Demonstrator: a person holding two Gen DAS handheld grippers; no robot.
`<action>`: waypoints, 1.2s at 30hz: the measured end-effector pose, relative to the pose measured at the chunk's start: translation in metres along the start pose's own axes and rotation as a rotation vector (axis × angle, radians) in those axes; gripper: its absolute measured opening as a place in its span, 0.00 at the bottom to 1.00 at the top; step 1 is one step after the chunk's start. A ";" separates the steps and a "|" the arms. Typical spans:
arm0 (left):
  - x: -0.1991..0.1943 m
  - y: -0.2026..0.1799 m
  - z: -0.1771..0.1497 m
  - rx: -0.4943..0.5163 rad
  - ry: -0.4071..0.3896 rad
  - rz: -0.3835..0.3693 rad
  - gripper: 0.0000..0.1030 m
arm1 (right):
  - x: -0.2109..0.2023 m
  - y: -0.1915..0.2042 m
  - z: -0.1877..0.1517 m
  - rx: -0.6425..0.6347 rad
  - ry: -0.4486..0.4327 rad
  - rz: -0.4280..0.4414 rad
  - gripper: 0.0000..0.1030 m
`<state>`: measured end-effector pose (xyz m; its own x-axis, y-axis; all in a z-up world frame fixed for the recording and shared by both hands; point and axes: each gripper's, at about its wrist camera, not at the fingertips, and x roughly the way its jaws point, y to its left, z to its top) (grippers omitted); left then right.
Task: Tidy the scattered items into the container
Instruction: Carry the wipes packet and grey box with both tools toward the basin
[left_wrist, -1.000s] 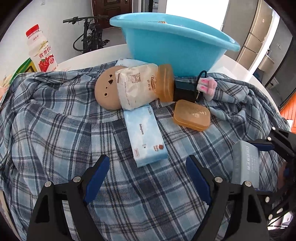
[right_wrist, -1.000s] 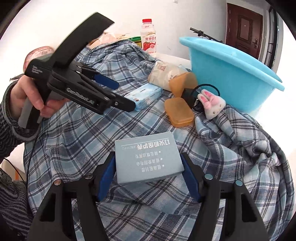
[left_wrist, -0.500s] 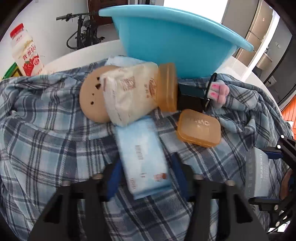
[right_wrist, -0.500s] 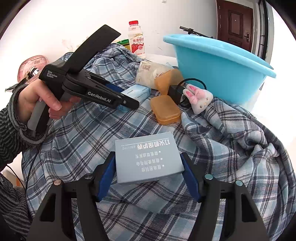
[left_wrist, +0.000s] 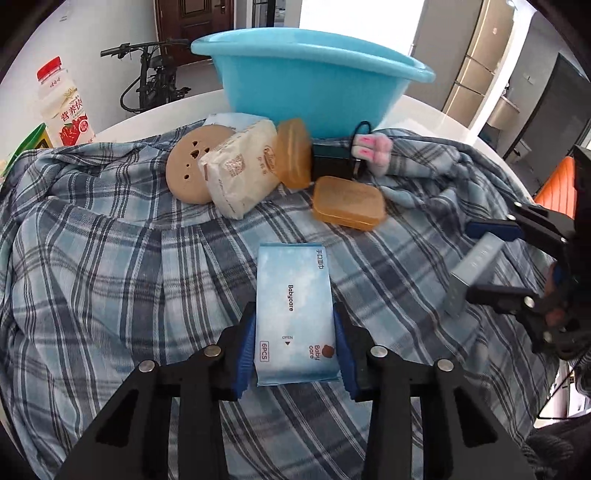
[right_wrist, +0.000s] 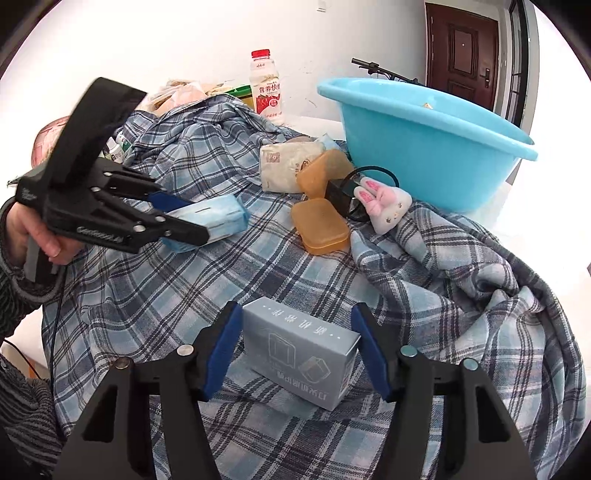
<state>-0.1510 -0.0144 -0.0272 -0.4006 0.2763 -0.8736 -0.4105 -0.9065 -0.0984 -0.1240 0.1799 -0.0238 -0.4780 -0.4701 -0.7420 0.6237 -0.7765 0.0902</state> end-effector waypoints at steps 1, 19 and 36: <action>-0.002 -0.002 -0.005 0.007 -0.002 -0.002 0.40 | 0.000 -0.001 0.000 0.007 0.001 0.000 0.58; 0.010 -0.015 -0.013 0.071 -0.037 0.087 0.46 | 0.010 0.014 -0.021 0.005 0.041 -0.074 0.60; 0.003 -0.009 -0.011 0.034 -0.059 0.060 0.40 | 0.006 0.012 -0.018 0.067 -0.009 -0.065 0.61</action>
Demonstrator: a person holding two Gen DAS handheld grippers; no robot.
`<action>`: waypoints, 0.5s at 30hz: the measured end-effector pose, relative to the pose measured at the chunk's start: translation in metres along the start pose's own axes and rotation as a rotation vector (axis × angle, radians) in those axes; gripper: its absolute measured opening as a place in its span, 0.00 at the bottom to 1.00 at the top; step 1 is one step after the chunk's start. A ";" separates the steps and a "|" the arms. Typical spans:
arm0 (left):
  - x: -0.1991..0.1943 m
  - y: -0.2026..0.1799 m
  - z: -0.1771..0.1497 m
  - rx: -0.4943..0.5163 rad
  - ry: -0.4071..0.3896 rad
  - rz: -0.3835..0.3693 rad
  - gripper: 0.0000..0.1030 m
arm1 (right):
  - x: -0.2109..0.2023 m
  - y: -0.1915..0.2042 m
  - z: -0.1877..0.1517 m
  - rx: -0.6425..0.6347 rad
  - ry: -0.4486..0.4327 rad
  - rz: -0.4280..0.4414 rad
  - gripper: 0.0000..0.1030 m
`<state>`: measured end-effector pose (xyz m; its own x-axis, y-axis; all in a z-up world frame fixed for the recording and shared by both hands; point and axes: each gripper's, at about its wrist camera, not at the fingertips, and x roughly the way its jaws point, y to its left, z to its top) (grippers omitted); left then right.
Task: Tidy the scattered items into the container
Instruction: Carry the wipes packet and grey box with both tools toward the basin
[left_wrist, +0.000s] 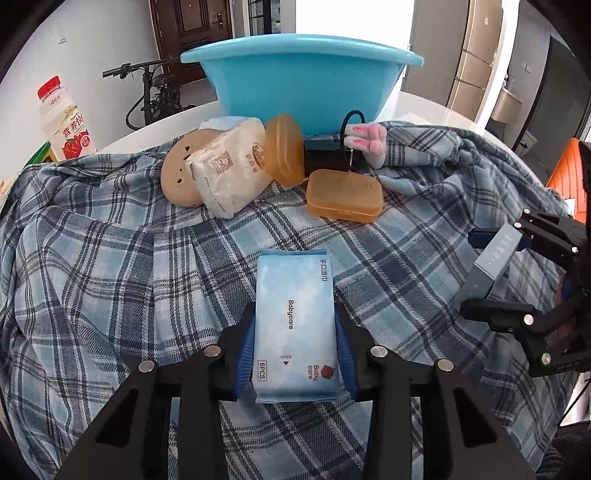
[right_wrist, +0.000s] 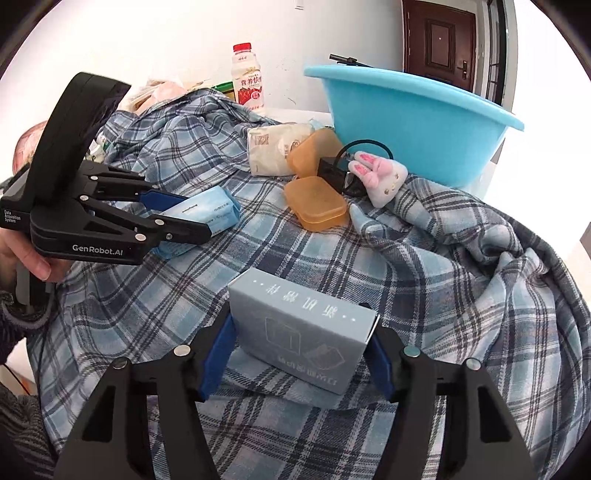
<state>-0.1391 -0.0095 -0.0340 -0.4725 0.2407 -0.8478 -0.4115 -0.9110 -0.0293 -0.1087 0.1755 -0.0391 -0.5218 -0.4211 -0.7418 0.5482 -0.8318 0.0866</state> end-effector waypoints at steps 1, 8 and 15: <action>-0.005 0.001 0.000 -0.008 -0.009 -0.014 0.40 | -0.003 -0.001 0.002 0.009 -0.004 0.010 0.61; -0.039 -0.005 0.007 0.007 -0.074 -0.049 0.40 | -0.032 -0.010 0.018 0.065 -0.069 0.021 0.61; -0.049 -0.013 0.004 0.012 -0.083 -0.076 0.40 | -0.051 -0.013 0.019 0.131 -0.095 0.026 0.61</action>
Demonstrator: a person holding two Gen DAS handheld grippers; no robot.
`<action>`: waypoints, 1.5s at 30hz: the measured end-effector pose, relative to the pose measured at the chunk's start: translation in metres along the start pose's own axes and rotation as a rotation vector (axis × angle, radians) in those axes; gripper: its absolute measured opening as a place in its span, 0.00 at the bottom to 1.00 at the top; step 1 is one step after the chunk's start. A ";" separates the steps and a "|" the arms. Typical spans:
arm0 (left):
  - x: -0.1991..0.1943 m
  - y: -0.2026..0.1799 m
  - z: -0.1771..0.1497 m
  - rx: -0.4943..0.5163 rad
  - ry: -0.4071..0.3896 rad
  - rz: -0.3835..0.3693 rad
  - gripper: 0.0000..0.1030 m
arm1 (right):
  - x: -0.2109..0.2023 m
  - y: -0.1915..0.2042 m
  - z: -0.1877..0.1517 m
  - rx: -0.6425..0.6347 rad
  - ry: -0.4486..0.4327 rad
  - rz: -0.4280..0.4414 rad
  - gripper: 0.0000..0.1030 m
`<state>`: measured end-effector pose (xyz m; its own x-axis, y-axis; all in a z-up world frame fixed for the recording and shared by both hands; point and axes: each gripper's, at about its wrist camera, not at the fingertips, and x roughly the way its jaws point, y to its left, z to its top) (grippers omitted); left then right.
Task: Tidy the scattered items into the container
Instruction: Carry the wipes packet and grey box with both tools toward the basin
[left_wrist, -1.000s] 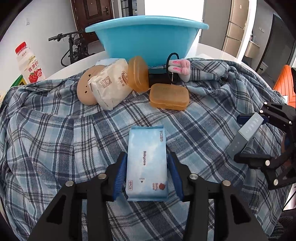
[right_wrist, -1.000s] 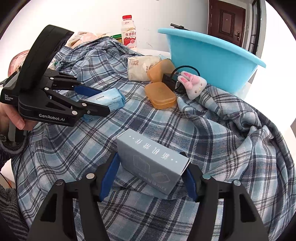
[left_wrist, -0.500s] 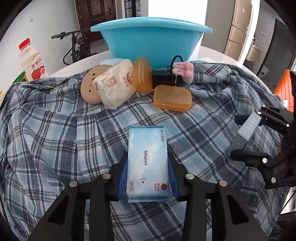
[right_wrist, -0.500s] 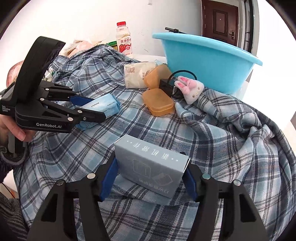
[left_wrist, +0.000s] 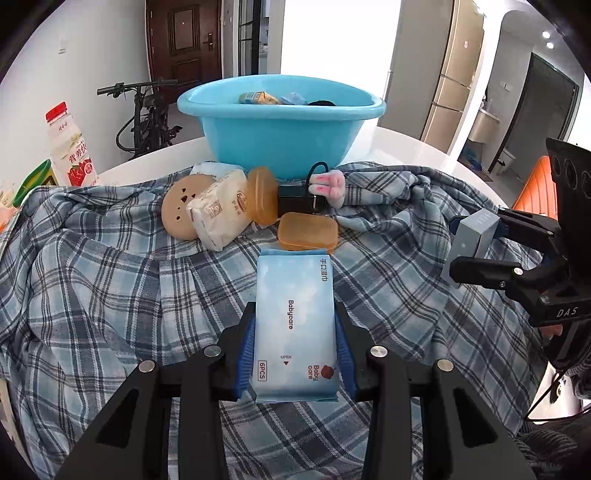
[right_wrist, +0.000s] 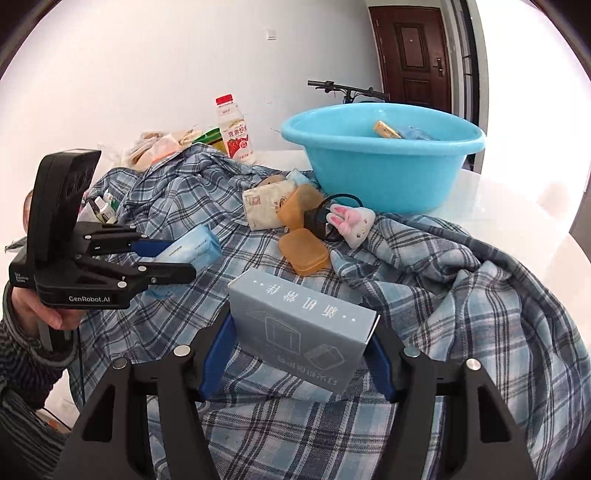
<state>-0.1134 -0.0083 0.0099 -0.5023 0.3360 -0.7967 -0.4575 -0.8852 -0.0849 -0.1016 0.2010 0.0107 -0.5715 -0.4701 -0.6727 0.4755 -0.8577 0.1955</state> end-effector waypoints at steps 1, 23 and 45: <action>0.000 0.000 -0.001 -0.002 0.002 -0.004 0.40 | -0.001 0.000 -0.001 0.003 0.002 0.001 0.61; -0.002 -0.015 -0.006 0.027 0.012 -0.018 0.39 | -0.022 -0.005 -0.008 0.034 -0.014 -0.024 0.61; -0.012 -0.031 0.025 0.084 -0.016 -0.037 0.39 | -0.040 -0.007 0.010 -0.009 -0.063 -0.041 0.61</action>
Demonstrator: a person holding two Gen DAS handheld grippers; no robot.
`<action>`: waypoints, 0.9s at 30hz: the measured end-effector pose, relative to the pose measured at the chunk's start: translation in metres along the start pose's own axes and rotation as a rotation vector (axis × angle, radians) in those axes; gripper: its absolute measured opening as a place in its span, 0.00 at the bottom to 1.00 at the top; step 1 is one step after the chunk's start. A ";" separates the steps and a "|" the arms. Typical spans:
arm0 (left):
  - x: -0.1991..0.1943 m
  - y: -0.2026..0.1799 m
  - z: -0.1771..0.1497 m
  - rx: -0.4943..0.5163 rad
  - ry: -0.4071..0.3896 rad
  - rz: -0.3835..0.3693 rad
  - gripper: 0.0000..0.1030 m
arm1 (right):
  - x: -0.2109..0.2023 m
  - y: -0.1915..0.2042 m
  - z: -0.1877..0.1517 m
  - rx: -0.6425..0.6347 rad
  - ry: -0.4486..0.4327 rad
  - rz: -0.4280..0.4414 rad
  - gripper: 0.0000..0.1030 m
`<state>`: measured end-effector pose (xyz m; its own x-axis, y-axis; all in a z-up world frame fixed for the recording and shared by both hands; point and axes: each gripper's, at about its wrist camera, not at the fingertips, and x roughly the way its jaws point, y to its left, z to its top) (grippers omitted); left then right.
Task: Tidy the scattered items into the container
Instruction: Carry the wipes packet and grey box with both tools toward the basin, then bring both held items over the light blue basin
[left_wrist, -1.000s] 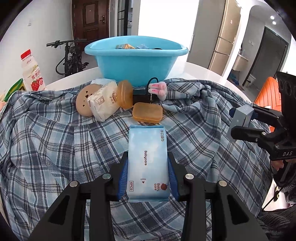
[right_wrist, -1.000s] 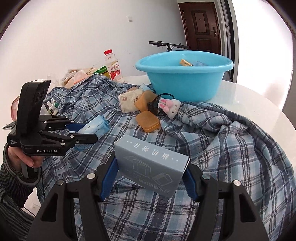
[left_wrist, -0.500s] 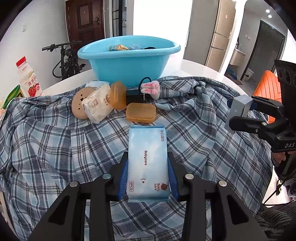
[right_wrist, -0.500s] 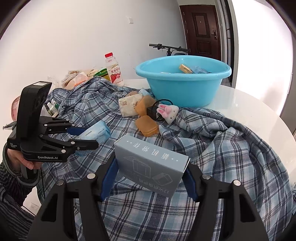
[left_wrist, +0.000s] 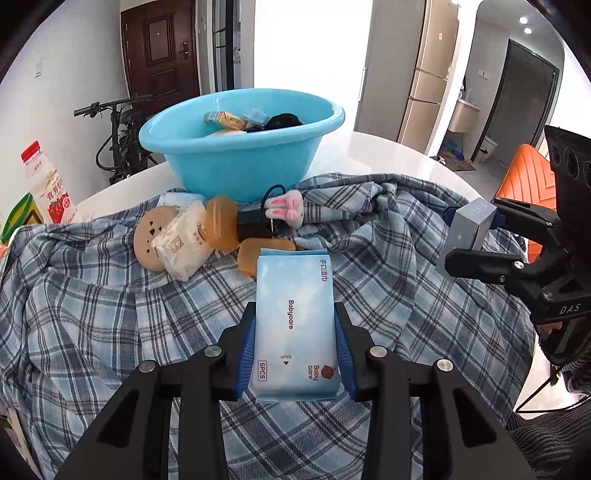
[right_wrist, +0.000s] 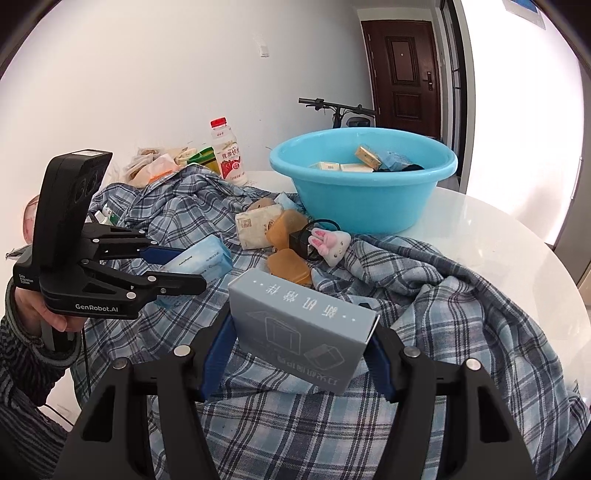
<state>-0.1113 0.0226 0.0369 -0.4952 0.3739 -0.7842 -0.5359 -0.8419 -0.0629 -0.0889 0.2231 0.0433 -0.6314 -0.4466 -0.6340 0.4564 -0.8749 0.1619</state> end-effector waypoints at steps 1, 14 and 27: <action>-0.001 0.000 0.001 -0.003 -0.004 0.000 0.39 | -0.001 0.000 0.002 -0.002 -0.006 0.000 0.61; -0.016 -0.005 0.033 0.022 -0.067 0.012 0.39 | -0.015 -0.001 0.026 -0.050 -0.081 -0.022 0.61; -0.037 -0.002 0.086 0.048 -0.142 0.020 0.39 | -0.026 -0.008 0.070 -0.092 -0.174 -0.048 0.61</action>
<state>-0.1507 0.0442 0.1198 -0.5960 0.4117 -0.6894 -0.5558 -0.8312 -0.0158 -0.1198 0.2286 0.1116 -0.7493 -0.4371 -0.4975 0.4732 -0.8789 0.0597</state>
